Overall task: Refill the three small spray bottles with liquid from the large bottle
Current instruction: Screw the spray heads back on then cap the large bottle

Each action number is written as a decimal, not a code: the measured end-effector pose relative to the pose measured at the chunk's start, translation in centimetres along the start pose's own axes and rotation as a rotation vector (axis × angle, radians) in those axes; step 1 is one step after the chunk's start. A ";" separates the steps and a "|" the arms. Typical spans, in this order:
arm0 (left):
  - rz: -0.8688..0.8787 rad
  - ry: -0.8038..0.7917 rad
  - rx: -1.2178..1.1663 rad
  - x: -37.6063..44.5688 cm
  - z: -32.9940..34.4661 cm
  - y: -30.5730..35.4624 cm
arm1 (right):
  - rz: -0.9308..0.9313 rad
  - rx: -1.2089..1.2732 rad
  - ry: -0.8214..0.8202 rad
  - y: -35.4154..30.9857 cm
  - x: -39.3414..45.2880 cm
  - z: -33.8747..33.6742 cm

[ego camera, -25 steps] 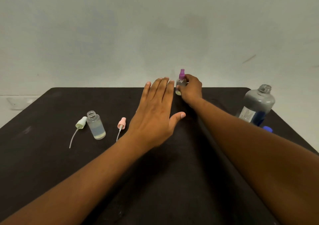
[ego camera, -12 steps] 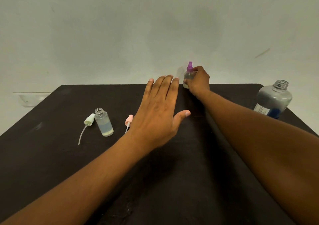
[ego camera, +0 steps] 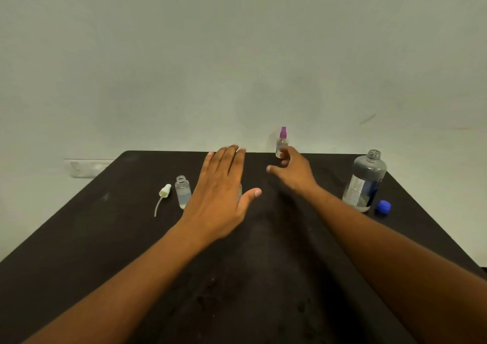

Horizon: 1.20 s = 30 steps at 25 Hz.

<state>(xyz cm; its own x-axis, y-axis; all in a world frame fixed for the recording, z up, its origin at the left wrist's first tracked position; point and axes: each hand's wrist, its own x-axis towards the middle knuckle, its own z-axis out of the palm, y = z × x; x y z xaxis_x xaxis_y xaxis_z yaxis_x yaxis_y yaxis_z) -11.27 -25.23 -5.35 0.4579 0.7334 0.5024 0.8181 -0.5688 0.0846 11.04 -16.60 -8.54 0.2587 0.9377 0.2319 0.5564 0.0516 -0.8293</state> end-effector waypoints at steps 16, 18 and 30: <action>-0.200 -0.033 -0.024 -7.2 -4.7 -3.8 | 0.003 0.092 -0.263 -4.5 -8.4 5.7; -0.189 -0.043 -0.037 -6.1 -3.9 -4.2 | 0.015 0.111 -0.239 -4.1 -7.7 7.2; -0.200 -0.089 -0.062 1.9 0.9 -5.3 | -0.027 0.164 -0.098 -2.1 -6.5 9.6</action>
<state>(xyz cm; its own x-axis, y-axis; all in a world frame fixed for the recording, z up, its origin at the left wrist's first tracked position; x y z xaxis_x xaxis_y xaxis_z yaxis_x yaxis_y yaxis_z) -14.43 -20.52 -5.58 0.3198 0.8623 0.3927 0.8741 -0.4284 0.2288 0.57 -19.48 -13.17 0.1629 0.9638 0.2109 0.4236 0.1247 -0.8972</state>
